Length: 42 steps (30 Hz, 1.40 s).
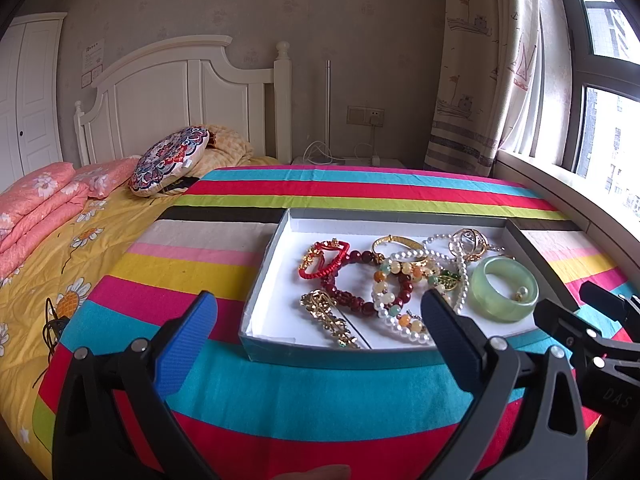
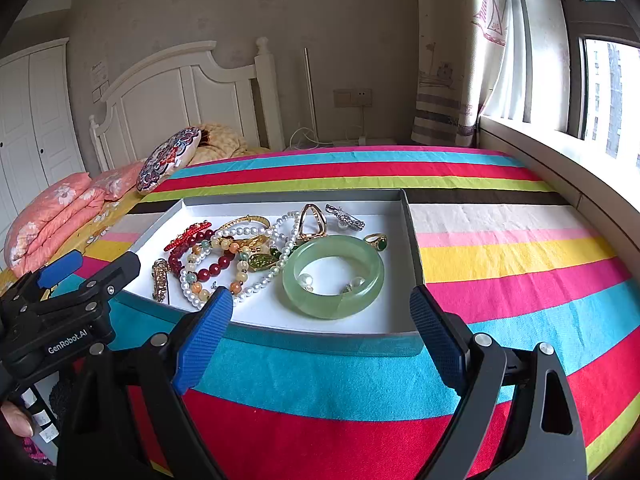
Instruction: Organize jewelry
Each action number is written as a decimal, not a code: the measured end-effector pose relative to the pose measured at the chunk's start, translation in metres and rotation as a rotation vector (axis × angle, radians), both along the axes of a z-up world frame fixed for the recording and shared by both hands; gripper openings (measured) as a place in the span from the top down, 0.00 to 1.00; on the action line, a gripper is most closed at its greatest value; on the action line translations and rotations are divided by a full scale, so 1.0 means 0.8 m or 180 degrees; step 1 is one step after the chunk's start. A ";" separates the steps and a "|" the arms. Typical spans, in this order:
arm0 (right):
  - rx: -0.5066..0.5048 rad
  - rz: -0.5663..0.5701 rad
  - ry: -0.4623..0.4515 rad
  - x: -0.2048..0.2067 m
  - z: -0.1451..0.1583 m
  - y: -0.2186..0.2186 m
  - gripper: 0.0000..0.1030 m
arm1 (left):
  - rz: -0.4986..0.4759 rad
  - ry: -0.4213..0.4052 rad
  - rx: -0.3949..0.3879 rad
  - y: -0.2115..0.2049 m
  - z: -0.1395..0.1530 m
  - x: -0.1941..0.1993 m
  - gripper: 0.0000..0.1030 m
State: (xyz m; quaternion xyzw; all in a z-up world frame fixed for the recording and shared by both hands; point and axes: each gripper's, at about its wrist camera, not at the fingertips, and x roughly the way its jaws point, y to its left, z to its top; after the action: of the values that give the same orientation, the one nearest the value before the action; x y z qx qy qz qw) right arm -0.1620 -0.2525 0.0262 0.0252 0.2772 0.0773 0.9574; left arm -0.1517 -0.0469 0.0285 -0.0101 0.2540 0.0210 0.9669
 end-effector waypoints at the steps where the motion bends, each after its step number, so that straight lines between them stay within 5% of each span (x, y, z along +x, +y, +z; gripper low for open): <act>1: 0.0000 -0.0001 -0.0002 0.000 0.000 0.000 0.16 | -0.0001 0.0000 0.0001 0.000 0.000 0.000 0.02; 42: 0.0011 -0.0012 -0.0013 -0.001 0.000 -0.001 0.16 | 0.0003 -0.0088 0.0008 -0.003 0.005 -0.002 0.02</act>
State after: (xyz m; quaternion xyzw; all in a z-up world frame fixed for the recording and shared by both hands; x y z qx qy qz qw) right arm -0.1626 -0.2532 0.0260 0.0273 0.2750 0.0760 0.9581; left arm -0.1537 -0.0489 0.0324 -0.0093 0.2407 0.0217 0.9703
